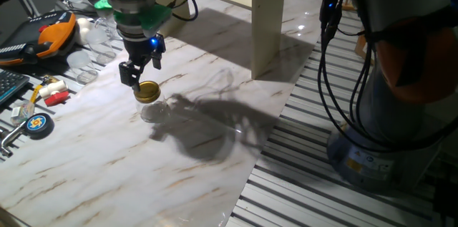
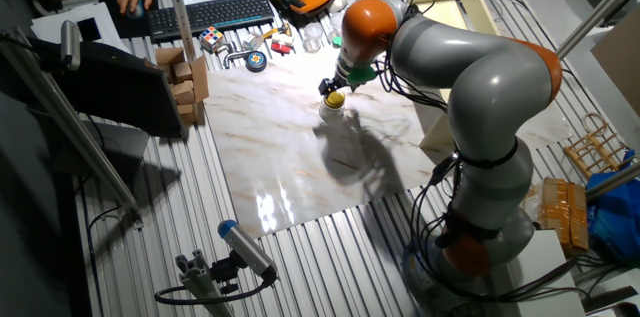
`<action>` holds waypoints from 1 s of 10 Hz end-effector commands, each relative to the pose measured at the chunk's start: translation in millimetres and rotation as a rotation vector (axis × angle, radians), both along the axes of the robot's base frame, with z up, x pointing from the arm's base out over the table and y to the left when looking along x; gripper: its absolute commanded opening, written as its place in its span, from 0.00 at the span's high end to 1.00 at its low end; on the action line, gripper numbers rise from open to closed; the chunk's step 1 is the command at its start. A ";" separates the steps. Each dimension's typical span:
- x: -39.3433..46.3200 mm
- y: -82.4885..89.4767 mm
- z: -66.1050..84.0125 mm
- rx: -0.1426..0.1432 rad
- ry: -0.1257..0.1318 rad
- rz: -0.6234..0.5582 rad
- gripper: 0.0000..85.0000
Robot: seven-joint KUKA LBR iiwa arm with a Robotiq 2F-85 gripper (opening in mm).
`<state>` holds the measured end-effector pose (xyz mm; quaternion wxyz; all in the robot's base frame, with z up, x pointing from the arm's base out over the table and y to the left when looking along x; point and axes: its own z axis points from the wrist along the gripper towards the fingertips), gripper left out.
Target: Put the object on the shelf
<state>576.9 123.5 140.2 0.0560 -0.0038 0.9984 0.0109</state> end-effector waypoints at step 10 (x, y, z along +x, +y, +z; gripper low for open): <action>6.4 0.3 -21.3 -0.043 0.002 0.082 0.00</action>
